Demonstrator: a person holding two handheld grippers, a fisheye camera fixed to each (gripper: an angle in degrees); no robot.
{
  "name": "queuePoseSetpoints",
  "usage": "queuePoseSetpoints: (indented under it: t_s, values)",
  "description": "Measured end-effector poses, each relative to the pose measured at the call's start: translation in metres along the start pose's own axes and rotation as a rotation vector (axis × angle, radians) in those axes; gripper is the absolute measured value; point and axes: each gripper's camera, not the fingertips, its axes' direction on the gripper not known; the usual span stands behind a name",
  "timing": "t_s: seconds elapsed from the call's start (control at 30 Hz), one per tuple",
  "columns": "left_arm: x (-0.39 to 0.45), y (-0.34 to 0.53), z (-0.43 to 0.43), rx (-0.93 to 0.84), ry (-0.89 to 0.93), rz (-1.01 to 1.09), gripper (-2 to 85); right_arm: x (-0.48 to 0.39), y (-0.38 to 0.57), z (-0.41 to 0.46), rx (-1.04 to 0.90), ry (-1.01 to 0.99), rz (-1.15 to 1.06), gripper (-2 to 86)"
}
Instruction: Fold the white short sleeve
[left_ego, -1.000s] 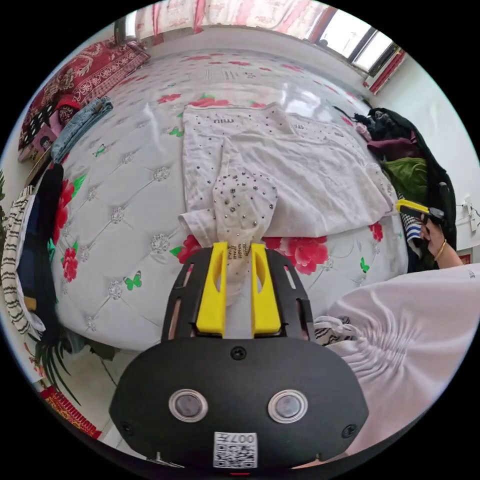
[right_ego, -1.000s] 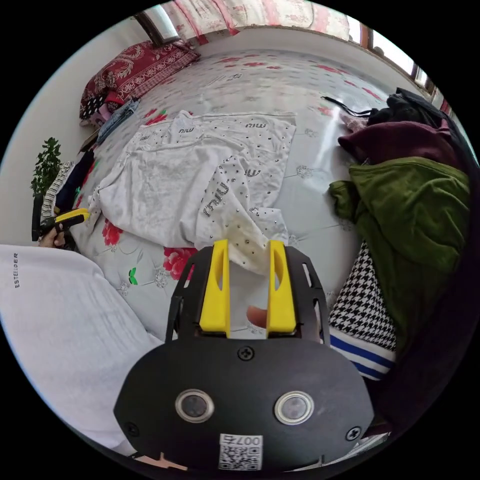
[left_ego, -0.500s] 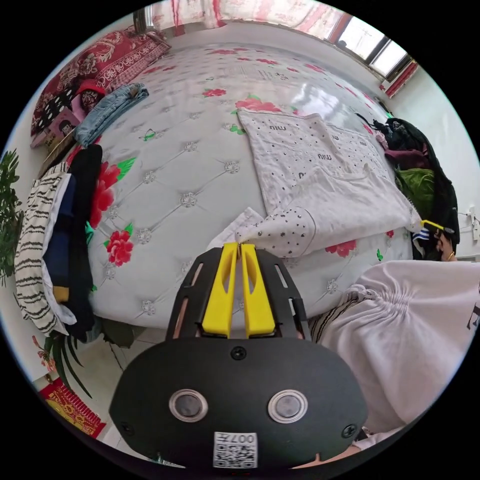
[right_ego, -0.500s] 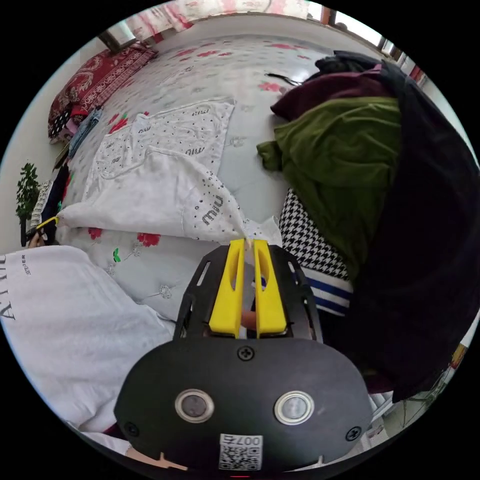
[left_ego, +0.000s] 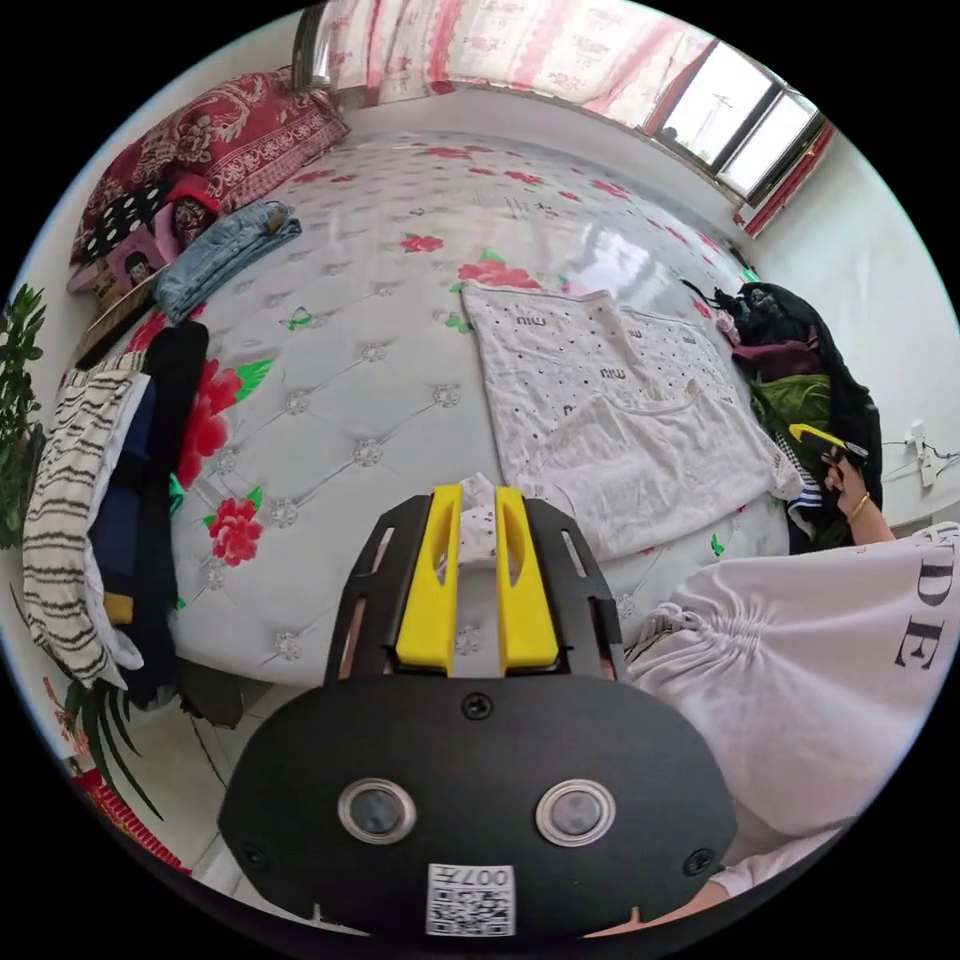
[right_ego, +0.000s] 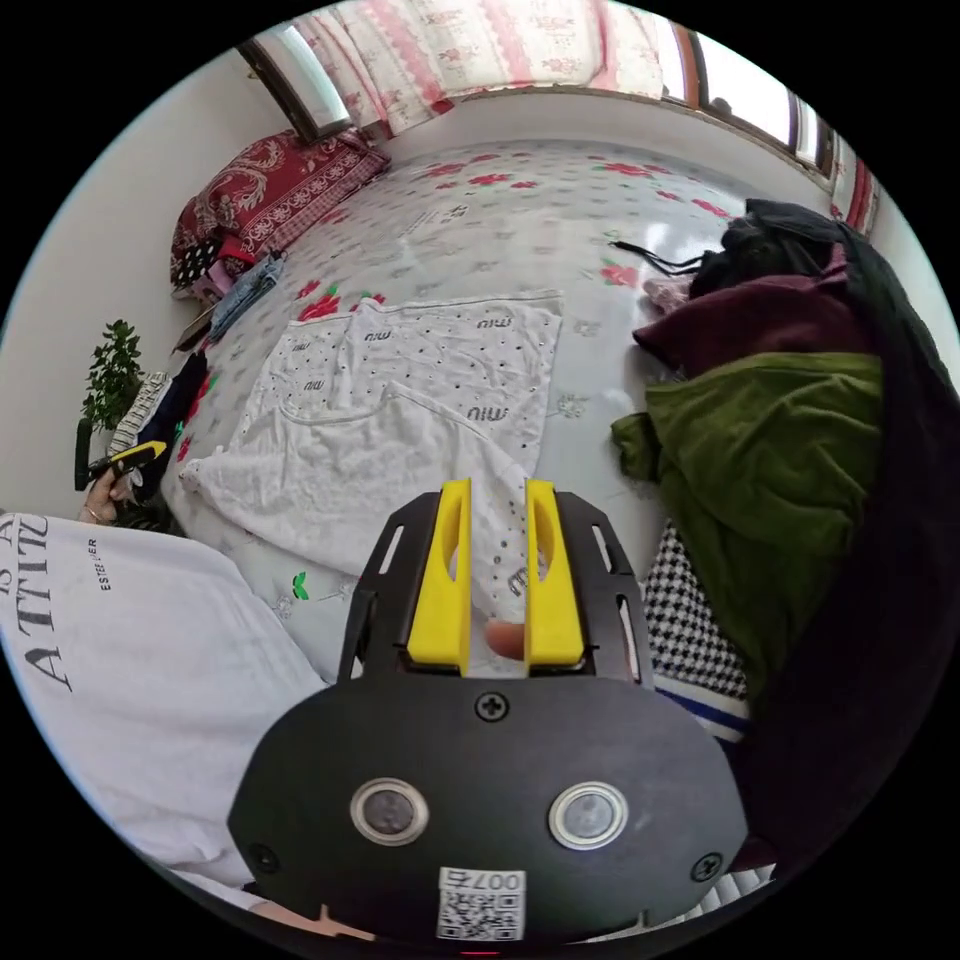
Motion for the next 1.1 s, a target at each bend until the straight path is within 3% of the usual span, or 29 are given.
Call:
queuePoseSetpoints:
  t_s: [0.1,0.3,0.47,0.67,0.77,0.93,1.1]
  values:
    - [0.035,-0.027,0.036,-0.065,0.01,0.101,7.8,-0.027,-0.037,0.035,-0.034,-0.011,-0.067,3.6]
    - [0.067,-0.03,0.113,-0.313,-0.17,0.165,8.4,-0.072,-0.089,0.094,-0.091,-0.017,-0.153,4.0]
    - [0.04,-0.019,0.102,-0.208,-0.058,-0.023,7.5,-0.092,-0.107,0.144,-0.177,-0.021,-0.192,3.3]
    - [0.036,-0.021,0.08,-0.094,-0.067,-0.017,7.2,-0.11,-0.101,0.164,-0.204,0.033,-0.238,1.1]
    - [0.033,-0.022,0.116,-0.221,-0.114,-0.003,7.2,-0.119,-0.093,0.142,-0.109,0.041,-0.249,0.4]
    - [0.017,-0.016,0.109,-0.121,-0.06,-0.15,6.5,-0.129,-0.074,0.105,0.069,0.034,-0.195,0.4]
    - [0.0,0.009,0.077,0.033,-0.073,-0.322,4.3,-0.116,-0.082,0.146,-0.109,0.196,-0.046,1.5]
